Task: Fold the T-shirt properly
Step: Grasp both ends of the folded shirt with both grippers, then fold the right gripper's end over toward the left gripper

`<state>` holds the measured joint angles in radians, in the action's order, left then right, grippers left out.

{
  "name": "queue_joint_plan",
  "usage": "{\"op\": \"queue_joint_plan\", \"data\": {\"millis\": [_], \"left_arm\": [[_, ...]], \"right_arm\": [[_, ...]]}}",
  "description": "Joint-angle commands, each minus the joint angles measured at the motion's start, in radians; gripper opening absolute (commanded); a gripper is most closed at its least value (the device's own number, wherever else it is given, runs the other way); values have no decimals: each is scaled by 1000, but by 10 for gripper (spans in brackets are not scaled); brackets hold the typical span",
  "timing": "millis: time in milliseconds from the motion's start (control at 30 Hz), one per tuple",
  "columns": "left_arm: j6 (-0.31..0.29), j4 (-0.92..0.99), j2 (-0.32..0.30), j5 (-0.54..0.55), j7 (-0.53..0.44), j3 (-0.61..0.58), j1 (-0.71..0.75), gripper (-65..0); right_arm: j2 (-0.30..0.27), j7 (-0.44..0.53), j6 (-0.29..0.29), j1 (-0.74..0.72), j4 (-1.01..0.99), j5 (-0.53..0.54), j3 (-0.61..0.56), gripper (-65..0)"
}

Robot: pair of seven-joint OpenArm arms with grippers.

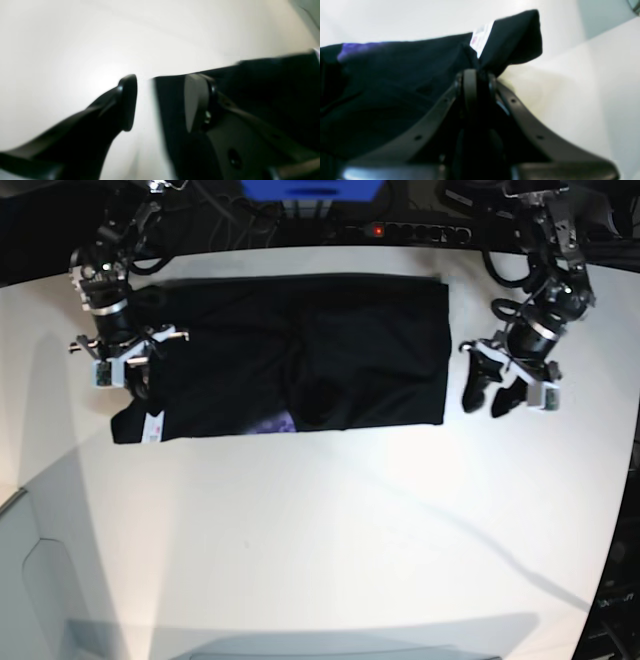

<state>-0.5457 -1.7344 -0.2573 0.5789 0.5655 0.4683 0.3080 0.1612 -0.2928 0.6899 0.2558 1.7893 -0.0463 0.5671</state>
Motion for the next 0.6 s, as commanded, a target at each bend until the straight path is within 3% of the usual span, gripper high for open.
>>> {"op": "queue_joint_plan", "data": {"millis": [0,233,533,567], "left_arm": [[-7,-20,-3,20,-25,23,-2,-348],[-7,52,0,11,-25,85,3,-349],[-7,238,2,10,-25,53,-26,-351],[-6,245,0,10,-25,37,-30,-352]], "right_arm": [[-4,34,8,6,27,21,-2,-650],[-4,36,8,104,125,21,-187,-650],[-4,36,7,164,178,19,-442,-650],[-4,36,-14,164,177,19,-465,-650]]}}
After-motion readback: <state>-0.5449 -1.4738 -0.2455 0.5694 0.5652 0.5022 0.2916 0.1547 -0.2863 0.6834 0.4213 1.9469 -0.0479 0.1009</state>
